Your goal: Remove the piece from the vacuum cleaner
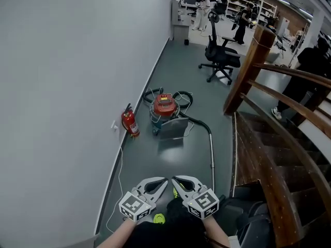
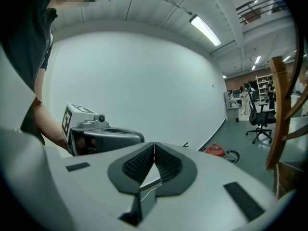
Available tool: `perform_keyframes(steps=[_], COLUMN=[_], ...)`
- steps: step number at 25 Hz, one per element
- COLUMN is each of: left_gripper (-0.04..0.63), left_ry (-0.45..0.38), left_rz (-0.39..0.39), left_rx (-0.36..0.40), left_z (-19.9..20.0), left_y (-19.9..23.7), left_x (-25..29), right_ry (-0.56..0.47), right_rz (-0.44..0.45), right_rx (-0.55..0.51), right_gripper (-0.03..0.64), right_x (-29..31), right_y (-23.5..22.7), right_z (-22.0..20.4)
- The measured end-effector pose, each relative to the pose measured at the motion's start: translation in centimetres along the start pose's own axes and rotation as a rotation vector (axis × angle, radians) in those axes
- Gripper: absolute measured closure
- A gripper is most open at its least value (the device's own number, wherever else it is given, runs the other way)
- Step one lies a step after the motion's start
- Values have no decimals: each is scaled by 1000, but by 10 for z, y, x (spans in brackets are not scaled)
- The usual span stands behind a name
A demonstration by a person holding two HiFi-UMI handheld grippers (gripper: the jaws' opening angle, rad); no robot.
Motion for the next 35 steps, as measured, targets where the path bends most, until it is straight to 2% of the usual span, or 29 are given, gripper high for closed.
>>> perform_keyframes(steps=[14,24,35], left_gripper=[586,586,586], left_ry=[63,65,51], left_rz=[68,117,104], left_rx=[-60,-103,-70], left_z=[10,17,34], left_y=[77,104,119], left_x=[94,148,187], right_ry=[72,84,72], right_rz=[86,148,138], right_rx=[28,37,42], right_gripper=[603,603,601], right_x=[50,63,65], right_y=[-115,-174,-212], right_z=[24,33,43])
Point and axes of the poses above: the fingertips, and each gripper's own axes: x forward along the fingers, y to its left, z out of its top, the point moved 4 cm from there along -x, backward along the fingers, and after that the axes turned 2 degrees about -z, right-handed, at the moved point
